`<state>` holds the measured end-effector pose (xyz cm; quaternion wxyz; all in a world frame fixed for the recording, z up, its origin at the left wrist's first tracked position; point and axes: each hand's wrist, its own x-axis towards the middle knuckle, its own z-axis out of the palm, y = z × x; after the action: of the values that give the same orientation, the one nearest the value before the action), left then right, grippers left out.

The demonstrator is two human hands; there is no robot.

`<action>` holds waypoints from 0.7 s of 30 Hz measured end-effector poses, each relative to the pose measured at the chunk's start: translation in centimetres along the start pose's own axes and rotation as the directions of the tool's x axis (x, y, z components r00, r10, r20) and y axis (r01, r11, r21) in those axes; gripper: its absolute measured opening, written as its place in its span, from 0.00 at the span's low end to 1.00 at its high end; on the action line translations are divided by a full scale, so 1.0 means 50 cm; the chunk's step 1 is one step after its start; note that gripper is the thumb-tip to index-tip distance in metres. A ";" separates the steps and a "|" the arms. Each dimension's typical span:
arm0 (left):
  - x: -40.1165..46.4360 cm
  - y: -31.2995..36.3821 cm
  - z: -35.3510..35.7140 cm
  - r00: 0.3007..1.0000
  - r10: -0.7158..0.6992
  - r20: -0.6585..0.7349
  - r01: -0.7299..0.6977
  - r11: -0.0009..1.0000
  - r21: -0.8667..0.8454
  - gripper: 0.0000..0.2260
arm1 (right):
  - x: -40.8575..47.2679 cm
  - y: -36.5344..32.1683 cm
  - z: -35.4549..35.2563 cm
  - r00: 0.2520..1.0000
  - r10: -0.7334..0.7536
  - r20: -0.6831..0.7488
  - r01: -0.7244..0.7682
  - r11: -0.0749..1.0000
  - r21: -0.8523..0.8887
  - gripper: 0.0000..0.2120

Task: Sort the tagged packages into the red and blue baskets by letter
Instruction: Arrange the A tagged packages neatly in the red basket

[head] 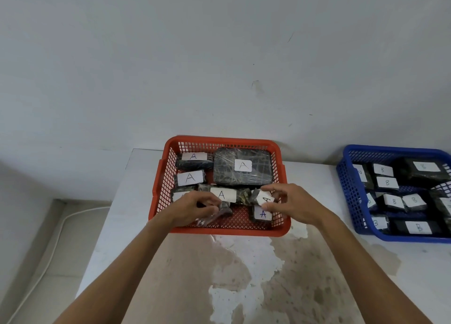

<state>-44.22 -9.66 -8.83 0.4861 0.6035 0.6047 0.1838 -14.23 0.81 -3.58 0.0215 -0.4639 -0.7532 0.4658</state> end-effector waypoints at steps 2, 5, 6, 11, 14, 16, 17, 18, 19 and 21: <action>-0.003 0.007 -0.004 1.000 -0.007 -0.001 0.007 0.993 -0.115 0.09 | 0.010 -0.010 0.013 0.999 0.010 0.033 -0.004 0.982 -0.187 0.27; -0.006 0.008 -0.010 0.999 0.003 -0.050 -0.008 0.995 -0.102 0.09 | 0.017 -0.022 0.026 0.999 0.028 0.026 -0.019 0.955 -0.296 0.26; -0.005 0.006 -0.011 0.997 -0.005 -0.082 0.000 0.998 -0.055 0.09 | 0.017 -0.022 0.026 0.999 0.033 0.022 -0.025 0.957 -0.289 0.25; -0.005 -0.010 -0.017 0.993 -0.034 -0.115 0.063 0.966 0.251 0.10 | 0.005 -0.017 0.025 0.999 0.021 -0.034 -0.026 0.987 -0.158 0.14; -0.004 -0.022 -0.012 0.997 -0.062 -0.040 0.070 0.961 0.267 0.14 | 0.002 -0.013 0.032 0.999 0.011 -0.045 -0.018 0.987 -0.161 0.15; -0.009 -0.027 -0.009 0.994 -0.042 -0.100 0.065 0.969 0.238 0.13 | 0.002 -0.013 0.034 0.999 0.011 -0.040 -0.016 0.991 -0.136 0.14; -0.012 -0.029 -0.007 0.990 -0.033 -0.134 0.062 0.975 0.213 0.12 | 0.002 -0.014 0.035 0.999 0.009 -0.034 -0.013 0.992 -0.126 0.13; -0.015 -0.028 -0.006 0.987 -0.028 -0.156 0.059 0.978 0.200 0.12 | 0.003 -0.015 0.036 1.000 0.005 -0.027 -0.009 0.993 -0.119 0.13; -0.017 -0.028 -0.006 0.986 -0.023 -0.167 0.057 0.978 0.203 0.12 | 0.004 -0.015 0.038 1.000 0.001 -0.021 -0.003 0.993 -0.114 0.12; -0.021 -0.029 -0.007 0.986 -0.004 -0.165 0.045 0.969 0.243 0.13 | 0.007 -0.012 0.043 1.000 -0.008 -0.022 0.005 0.995 -0.105 0.11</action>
<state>-45.52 -10.77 -9.43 0.3587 0.6344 0.6680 0.1502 -15.84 -0.46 -4.49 0.0072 -0.4672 -0.7778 0.4204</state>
